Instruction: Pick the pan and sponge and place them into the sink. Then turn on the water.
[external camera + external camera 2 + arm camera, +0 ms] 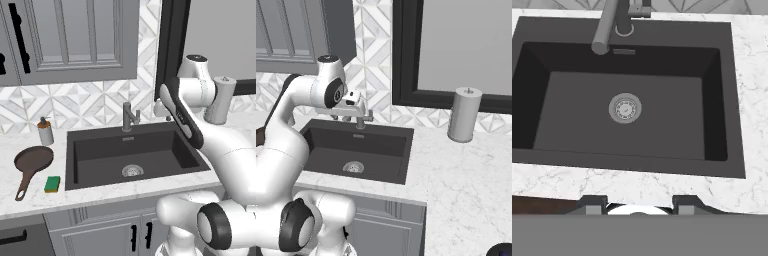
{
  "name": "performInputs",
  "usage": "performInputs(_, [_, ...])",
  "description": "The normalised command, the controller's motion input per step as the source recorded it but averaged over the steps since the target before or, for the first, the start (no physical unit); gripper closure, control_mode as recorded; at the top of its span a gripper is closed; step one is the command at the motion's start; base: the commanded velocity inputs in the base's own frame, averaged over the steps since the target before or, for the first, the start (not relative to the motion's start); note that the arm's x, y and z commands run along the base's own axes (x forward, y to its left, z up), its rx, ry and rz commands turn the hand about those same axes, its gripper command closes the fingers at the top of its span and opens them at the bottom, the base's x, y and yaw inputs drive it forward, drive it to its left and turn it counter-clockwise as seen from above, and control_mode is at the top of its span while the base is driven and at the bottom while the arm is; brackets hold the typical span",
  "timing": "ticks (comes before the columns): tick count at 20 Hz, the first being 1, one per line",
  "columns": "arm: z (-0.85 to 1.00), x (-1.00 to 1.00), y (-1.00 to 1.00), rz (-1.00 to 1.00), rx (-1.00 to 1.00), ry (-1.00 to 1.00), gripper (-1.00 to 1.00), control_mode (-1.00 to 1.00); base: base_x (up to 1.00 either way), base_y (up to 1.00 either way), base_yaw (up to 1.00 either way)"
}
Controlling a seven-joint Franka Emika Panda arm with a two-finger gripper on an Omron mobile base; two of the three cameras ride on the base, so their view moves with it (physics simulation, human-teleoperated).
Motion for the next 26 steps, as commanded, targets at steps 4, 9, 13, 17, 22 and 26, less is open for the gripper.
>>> performInputs(4, [0.0,-0.37,0.14,0.0,0.0,0.0,-1.0,-1.0,0.0,0.0,0.0])
performInputs(9, [-0.01,-0.67,0.51,0.0,0.0,0.0,-1.0,-1.0,0.0,0.0,0.0])
performInputs(13, [-0.08,-0.54,0.59,0.0,0.01,0.0,-1.0,-1.0,0.0,0.0,0.0])
performInputs(17, [-0.16,-0.27,0.74,0.0,0.0,0.0,-1.0,-1.0,0.0,0.0,0.0])
performInputs(22, [-0.23,-0.03,0.74,0.01,0.0,0.0,-1.0,-1.0,0.0,0.0,0.0])
performInputs(26, [-0.23,0.0,0.71,0.05,0.04,0.01,-1.0,-1.0,0.0,0.0,0.0])
